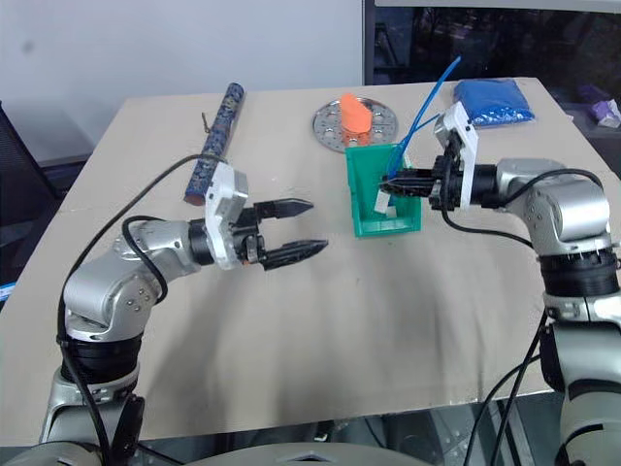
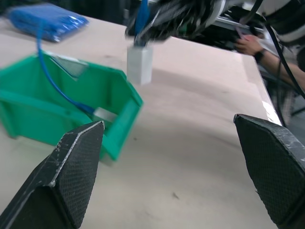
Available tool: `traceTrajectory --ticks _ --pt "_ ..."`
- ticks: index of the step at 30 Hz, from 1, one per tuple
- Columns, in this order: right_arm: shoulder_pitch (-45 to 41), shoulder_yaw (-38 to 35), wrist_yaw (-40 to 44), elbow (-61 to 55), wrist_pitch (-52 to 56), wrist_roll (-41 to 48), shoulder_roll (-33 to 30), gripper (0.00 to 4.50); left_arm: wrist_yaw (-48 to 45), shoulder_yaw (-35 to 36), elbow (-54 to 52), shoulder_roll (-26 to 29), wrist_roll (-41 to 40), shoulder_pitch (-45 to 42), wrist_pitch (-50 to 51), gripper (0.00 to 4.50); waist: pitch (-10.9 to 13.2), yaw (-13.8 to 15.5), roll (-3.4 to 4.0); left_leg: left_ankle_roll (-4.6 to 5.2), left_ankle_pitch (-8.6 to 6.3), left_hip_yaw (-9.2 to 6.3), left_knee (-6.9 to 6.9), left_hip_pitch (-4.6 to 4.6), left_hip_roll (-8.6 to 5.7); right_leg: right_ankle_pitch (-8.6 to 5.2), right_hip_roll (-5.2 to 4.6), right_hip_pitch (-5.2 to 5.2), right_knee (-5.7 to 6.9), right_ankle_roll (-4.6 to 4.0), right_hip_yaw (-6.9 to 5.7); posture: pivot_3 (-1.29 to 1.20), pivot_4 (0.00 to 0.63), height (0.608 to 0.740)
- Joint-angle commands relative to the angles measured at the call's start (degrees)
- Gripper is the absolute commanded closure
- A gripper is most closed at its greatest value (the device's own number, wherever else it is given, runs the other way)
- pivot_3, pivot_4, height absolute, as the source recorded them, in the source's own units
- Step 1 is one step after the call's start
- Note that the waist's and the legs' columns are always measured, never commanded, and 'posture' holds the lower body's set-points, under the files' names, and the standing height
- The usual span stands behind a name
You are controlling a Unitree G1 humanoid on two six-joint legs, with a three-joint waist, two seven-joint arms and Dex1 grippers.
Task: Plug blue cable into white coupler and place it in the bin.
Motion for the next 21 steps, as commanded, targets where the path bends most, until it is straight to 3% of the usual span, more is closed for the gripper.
traceTrajectory --ticks 1,3,6,8,10,13,16,21 --pt "-4.8 2.8 -0.2 8.9 -6.5 -5.6 3.5 4.50 2.9 -0.5 -2.4 0.2 -0.7 -1.4 0.5 0.02 0.0 -0.1 0.00 -0.01 0.00 0.05 -0.02 -0.01 0.01 0.00 0.01 -0.05 0.01 0.00 0.05 0.00 0.150 0.740" --pt "-7.8 3.4 -2.5 16.8 -10.9 -9.3 6.0 4.50 4.5 -0.7 -1.3 0.1 0.2 -2.2 0.2 0.02 0.0 -0.1 0.01 -0.01 0.01 0.05 -0.04 -0.03 0.03 0.00 0.02 -0.12 0.00 0.00 0.05 0.00 0.150 0.740" --pt "-12.1 2.6 -6.5 27.0 -18.7 -13.5 8.7 3.40 5.5 -1.1 -0.5 0.8 1.0 -2.8 -0.6 0.00 0.0 0.1 0.01 -0.03 0.02 0.11 -0.03 -0.13 0.02 0.00 0.02 -0.24 0.00 -0.01 0.10 0.00 0.150 0.740" --pt "-15.0 0.2 -11.4 33.1 -23.9 -14.7 10.0 2.39 5.6 -1.6 -0.3 1.4 1.4 -3.0 -1.0 0.00 0.0 0.2 0.01 -0.03 0.02 0.11 -0.04 -0.16 0.02 0.00 0.02 -0.25 -0.05 -0.01 0.10 0.00 0.150 0.740" --pt "-16.6 0.4 -14.3 36.7 -28.6 -17.4 9.8 1.69 5.8 -1.4 -0.1 1.4 1.2 -3.6 -1.0 0.00 0.0 0.2 0.03 -0.03 0.02 0.11 -0.04 -0.18 0.02 0.01 0.03 -0.26 -0.07 -0.01 0.10 0.00 0.150 0.740" --pt "-17.2 -0.1 -19.1 38.8 -33.6 -20.4 9.3 0.21 6.0 -1.1 0.0 1.4 0.9 -3.8 -1.1 0.00 0.0 0.1 0.03 -0.03 0.02 0.10 -0.05 -0.20 0.02 0.00 0.03 -0.26 -0.10 -0.01 0.09 0.00 0.150 0.740" --pt "-15.1 -1.8 -20.9 35.8 -36.1 -21.2 7.8 0.09 6.2 -1.1 -0.4 1.5 1.0 -3.4 -1.3 0.00 0.1 0.0 0.04 -0.03 0.02 0.10 -0.06 -0.19 0.02 0.00 0.04 -0.27 -0.09 -0.01 0.10 0.00 0.150 0.740" --pt "-2.6 -7.3 -17.9 14.7 -31.0 -15.0 5.2 0.09 7.9 -0.5 -2.3 1.9 1.9 -1.4 -2.3 0.00 0.1 0.2 0.04 -0.03 0.02 0.08 -0.07 -0.21 0.02 0.00 0.05 -0.27 -0.11 -0.01 0.10 0.00 0.150 0.740"
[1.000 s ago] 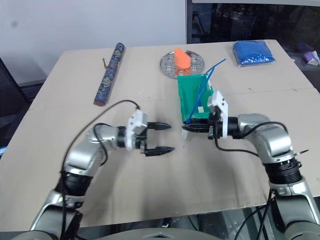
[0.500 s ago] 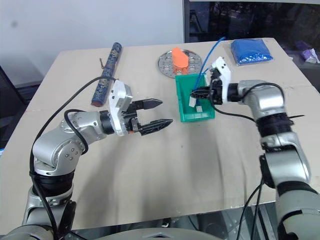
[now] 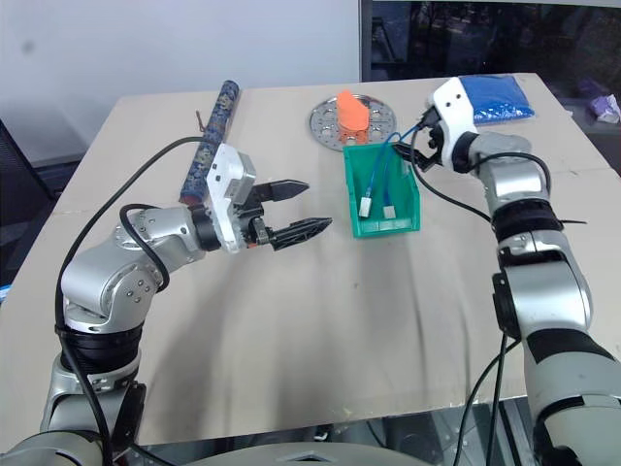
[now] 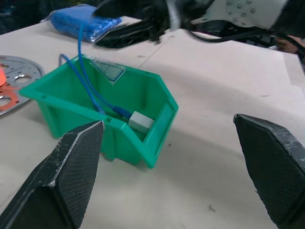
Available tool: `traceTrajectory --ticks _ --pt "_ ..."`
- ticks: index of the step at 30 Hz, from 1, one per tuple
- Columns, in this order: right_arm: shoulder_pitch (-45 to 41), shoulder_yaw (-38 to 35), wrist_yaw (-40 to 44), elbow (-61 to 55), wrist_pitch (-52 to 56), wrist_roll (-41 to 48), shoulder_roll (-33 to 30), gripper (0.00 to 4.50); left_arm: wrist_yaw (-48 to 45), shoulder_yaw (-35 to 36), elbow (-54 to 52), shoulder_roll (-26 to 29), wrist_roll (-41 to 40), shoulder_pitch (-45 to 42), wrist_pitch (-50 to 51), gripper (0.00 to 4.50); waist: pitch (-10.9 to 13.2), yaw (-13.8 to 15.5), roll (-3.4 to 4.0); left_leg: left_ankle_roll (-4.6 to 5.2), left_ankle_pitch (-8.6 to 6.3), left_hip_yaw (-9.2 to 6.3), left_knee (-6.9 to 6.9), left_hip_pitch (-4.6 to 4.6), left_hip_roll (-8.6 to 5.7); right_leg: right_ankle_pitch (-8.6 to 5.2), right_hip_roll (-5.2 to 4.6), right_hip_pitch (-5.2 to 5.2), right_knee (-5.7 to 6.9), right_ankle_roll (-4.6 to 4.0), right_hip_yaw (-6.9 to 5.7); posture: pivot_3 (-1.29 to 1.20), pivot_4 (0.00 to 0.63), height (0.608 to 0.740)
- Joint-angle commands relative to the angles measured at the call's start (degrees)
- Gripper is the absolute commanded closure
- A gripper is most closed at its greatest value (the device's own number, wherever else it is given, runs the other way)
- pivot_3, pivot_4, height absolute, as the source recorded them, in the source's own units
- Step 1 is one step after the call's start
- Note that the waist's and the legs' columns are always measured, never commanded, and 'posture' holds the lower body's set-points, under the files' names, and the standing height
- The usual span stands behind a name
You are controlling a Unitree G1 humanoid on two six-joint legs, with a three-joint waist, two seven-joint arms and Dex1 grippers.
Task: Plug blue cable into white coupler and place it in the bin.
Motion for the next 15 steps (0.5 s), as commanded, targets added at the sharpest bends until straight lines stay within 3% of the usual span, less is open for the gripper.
traceTrajectory --ticks 1,4,7,11,15 --pt "8.3 -4.2 2.1 -17.7 3.5 5.3 -1.9 0.09 1.8 1.2 -3.4 0.6 1.2 1.5 -2.8 0.00 0.0 0.0 0.00 0.00 0.00 0.00 0.01 0.00 0.00 0.00 0.00 0.00 0.00 0.00 0.00 0.00 0.150 0.740" --pt "17.6 -7.5 2.4 -30.4 7.8 10.4 -2.2 0.09 4.1 1.5 -4.5 0.7 3.0 4.0 -4.3 0.00 0.0 -0.1 0.01 0.00 0.00 0.01 -0.01 0.01 0.01 0.00 0.01 -0.01 0.01 0.00 0.02 0.00 0.150 0.740" --pt "34.2 -11.0 4.2 -43.8 7.3 14.5 -3.0 0.09 9.0 2.3 -7.0 -0.9 5.2 9.1 -5.6 0.00 0.0 0.4 0.03 0.01 -0.01 0.01 -0.05 0.08 0.05 -0.01 0.02 0.03 0.03 0.00 0.04 0.00 0.150 0.740" --pt "50.3 -13.2 4.1 -53.1 6.3 17.0 -1.9 0.09 11.8 4.0 -10.5 -1.7 6.3 18.0 -7.8 0.00 0.0 0.6 0.04 0.02 -0.01 0.13 -0.03 0.09 0.04 0.00 0.02 0.03 0.04 0.00 0.17 0.00 0.150 0.740" --pt "62.0 -14.8 5.0 -54.8 1.3 16.7 -1.1 0.09 13.5 3.8 -11.1 -1.9 11.5 29.3 -14.3 0.00 0.0 0.4 0.08 0.16 -0.10 0.35 -0.08 0.31 0.05 -0.01 0.03 0.12 0.13 0.01 0.44 0.00 0.150 0.740"
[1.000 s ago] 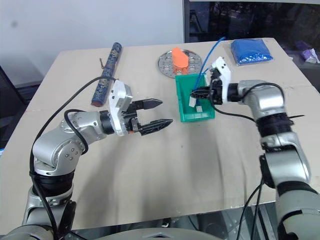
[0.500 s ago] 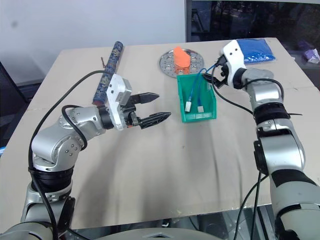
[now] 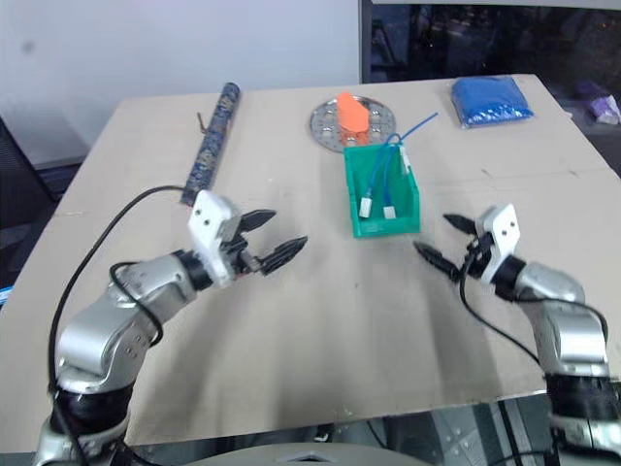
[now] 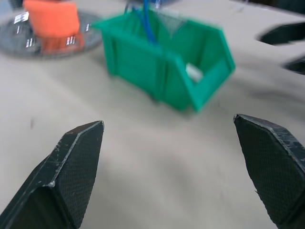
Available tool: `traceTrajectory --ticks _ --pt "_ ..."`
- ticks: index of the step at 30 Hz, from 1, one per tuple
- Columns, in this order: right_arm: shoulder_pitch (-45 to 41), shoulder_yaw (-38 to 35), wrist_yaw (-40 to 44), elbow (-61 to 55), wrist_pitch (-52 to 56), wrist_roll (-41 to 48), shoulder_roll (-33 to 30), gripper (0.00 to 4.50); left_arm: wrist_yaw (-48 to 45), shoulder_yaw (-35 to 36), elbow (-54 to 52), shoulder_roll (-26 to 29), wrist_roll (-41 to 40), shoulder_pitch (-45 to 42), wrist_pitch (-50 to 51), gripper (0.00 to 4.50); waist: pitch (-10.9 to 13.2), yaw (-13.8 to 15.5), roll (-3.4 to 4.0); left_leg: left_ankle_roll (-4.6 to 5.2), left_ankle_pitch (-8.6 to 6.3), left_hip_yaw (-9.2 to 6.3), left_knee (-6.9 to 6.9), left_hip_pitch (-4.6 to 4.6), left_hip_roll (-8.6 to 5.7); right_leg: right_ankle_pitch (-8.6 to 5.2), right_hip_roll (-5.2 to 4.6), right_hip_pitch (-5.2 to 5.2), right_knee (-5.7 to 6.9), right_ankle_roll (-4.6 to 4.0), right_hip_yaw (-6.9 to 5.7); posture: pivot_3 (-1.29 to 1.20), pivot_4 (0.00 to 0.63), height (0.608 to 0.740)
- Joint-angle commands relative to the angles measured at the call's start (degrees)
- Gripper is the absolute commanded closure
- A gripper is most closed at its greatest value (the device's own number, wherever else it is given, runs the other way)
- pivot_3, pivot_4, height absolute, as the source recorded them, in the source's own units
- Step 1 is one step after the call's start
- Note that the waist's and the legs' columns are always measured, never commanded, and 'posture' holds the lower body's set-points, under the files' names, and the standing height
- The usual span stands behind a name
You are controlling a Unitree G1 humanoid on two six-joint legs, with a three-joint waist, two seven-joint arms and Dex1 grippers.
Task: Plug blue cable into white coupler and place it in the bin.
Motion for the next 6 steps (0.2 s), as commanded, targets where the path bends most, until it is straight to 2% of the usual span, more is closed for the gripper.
traceTrajectory --ticks 1,6 --pt "7.6 -3.5 1.8 -2.5 -7.0 0.5 0.7 0.09 1.6 1.2 -2.0 -0.6 5.6 10.2 -9.1 0.00 0.0 0.0 0.06 0.10 -0.06 0.04 0.00 0.08 0.01 0.00 0.01 0.07 0.00 0.00 0.05 0.00 0.150 0.740" --pt "12.8 -3.6 1.7 -1.1 -11.3 -0.8 0.9 0.09 1.4 0.0 1.2 -0.6 10.5 17.9 -16.6 0.00 0.0 0.3 0.04 0.00 -0.16 0.05 0.08 0.31 0.05 0.00 0.02 0.44 -0.12 -0.03 0.00 0.00 0.150 0.740"
